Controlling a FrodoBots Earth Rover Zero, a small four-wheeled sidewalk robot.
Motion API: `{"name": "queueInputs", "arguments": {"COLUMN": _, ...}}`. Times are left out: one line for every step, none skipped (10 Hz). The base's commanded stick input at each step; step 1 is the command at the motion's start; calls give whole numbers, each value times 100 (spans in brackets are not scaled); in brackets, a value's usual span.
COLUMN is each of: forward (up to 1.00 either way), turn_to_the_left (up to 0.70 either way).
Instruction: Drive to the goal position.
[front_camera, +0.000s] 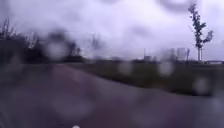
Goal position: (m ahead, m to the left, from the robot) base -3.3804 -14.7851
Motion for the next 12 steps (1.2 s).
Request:
{"name": "queueInputs", "arguments": {"forward": 0, "turn_to_the_left": -70}}
{"name": "queueInputs", "arguments": {"forward": 0, "turn_to_the_left": -70}}
{"name": "queueInputs", "arguments": {"forward": 0, "turn_to_the_left": -70}}
{"name": "queueInputs", "arguments": {"forward": 0, "turn_to_the_left": -70}}
{"name": "queueInputs", "arguments": {"forward": 0, "turn_to_the_left": -70}}
{"name": "queueInputs", "arguments": {"forward": 0, "turn_to_the_left": -70}}
{"name": "queueInputs", "arguments": {"forward": 0, "turn_to_the_left": -70}}
{"name": "queueInputs", "arguments": {"forward": 0, "turn_to_the_left": -70}}
{"name": "queueInputs", "arguments": {"forward": 0, "turn_to_the_left": -70}}
{"name": "queueInputs", "arguments": {"forward": 0, "turn_to_the_left": -70}}
{"name": "queueInputs", "arguments": {"forward": 0, "turn_to_the_left": -70}}
{"name": "queueInputs", "arguments": {"forward": 0, "turn_to_the_left": -70}}
